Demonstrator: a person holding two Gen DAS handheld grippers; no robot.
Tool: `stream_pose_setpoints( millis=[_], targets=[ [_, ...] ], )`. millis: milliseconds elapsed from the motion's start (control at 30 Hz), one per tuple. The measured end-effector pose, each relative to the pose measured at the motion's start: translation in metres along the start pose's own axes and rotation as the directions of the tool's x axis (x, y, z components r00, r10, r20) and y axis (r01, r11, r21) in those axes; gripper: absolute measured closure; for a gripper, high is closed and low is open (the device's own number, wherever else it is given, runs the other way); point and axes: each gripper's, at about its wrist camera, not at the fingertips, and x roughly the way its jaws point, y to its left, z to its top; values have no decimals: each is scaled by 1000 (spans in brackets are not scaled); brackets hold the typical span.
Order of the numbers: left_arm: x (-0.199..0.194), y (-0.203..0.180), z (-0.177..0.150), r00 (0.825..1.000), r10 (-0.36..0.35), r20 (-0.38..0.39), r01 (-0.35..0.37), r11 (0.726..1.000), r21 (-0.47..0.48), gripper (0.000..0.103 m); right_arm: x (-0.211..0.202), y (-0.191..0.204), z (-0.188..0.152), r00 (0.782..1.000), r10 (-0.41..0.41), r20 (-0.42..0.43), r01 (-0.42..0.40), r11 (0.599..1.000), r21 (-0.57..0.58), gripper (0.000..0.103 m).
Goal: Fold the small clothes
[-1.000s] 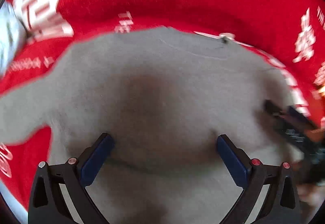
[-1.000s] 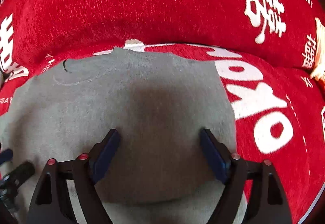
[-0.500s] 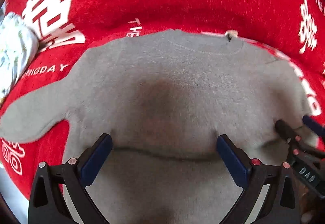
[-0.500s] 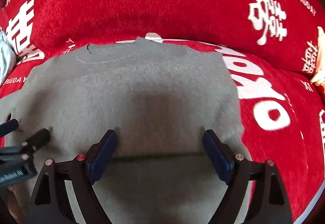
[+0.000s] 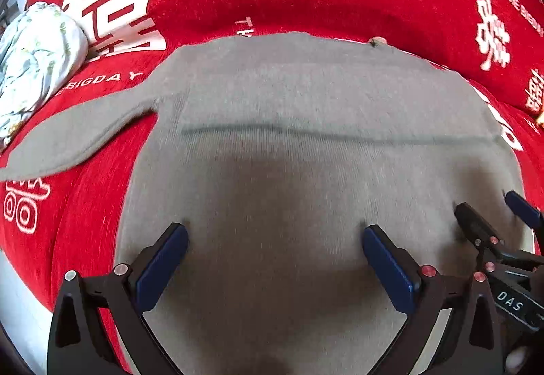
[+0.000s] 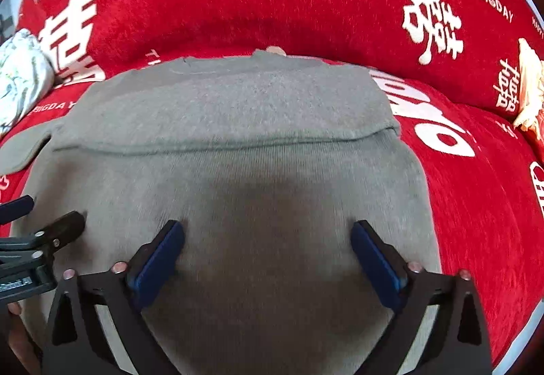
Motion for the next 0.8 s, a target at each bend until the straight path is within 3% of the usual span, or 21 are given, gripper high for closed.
stream_pose_setpoints(
  millis=[133, 267, 333, 400, 500, 633, 667, 767, 800],
  targets=[
    [-16, 20, -11, 1000, -11, 1, 11, 999, -31, 0, -9, 0, -13, 999, 11, 47, -11, 1000, -19, 0],
    [-27, 87, 2, 999, 41, 31, -33, 978, -207, 0, -8, 0, -11, 999, 18, 44, -17, 1000, -19, 0],
    [-29, 133, 11, 996, 81, 35, -66, 946, -317, 0, -7, 0, -9, 999, 16, 33, -16, 1000, -7, 0],
    [-28, 186, 15, 992, 126, 20, -104, 893, -439, 0, -6, 0, -7, 1000, 11, 25, -11, 1000, 11, 0],
    [-26, 260, 15, 979, 204, -19, -176, 788, -589, 0, -6, 2, -1, 999, 32, 32, -33, 999, 40, 0],
    [-15, 333, 6, 936, 341, -84, -299, 651, -697, 0, -2, 15, 11, 995, 85, 50, -87, 995, 50, 0],
    [-6, 352, 4, 931, 346, -117, -319, 614, -722, 0, 1, 21, 13, 996, 82, 44, -84, 996, 37, 0],
    [18, 389, -1, 946, 279, -165, -296, 536, -791, 0, 12, 39, 19, 999, 49, 16, -49, 999, -24, 0],
    [17, 391, 3, 933, 321, -160, -316, 525, -790, 0, 14, 43, 20, 999, 45, 13, -44, 998, -45, 0]
  ],
)
